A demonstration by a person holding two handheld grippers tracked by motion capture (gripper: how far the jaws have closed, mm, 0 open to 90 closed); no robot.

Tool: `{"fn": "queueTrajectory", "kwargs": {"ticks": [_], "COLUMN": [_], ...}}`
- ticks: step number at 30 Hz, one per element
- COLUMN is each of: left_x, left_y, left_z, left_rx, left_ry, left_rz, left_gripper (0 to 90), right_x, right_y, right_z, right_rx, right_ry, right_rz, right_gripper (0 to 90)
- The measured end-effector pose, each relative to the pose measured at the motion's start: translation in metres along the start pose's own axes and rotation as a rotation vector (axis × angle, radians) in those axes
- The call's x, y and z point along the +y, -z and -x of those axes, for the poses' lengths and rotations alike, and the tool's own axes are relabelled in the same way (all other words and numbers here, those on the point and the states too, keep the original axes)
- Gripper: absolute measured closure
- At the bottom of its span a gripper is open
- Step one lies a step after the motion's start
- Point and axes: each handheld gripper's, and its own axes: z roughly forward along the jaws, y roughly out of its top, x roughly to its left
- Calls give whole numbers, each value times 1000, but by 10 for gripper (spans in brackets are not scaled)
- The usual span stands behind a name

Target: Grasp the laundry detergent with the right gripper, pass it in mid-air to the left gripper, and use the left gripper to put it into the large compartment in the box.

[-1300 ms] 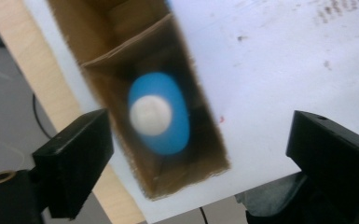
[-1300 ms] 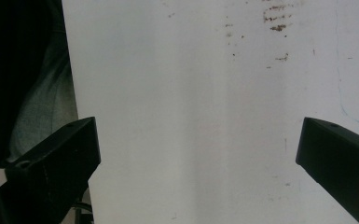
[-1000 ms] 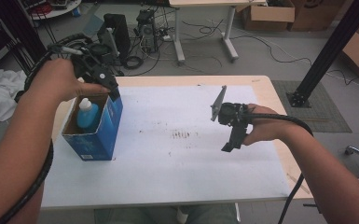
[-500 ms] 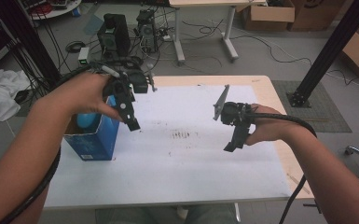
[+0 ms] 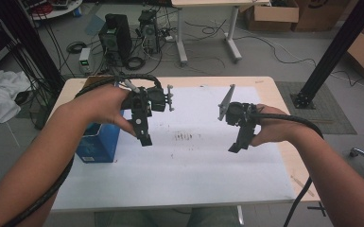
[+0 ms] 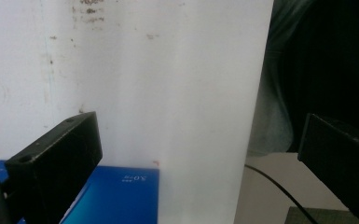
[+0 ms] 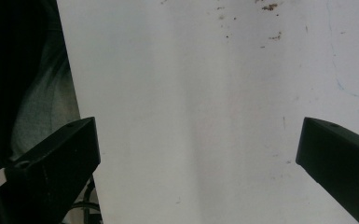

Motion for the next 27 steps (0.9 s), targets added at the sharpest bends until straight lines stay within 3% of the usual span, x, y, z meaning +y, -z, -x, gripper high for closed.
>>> {"fn": "queueTrajectory", "kwargs": {"ticks": [27], "left_x": [7], "left_y": [-7], "left_z": [-3], "left_rx": [-13], "left_ry": [-28], "left_rz": [7], "left_gripper": [1], "right_x": [6], "right_y": [-1], "right_z": [4], "right_rx": [0], "right_ry": [9], "right_rz": [-13], "right_gripper": [0]}}
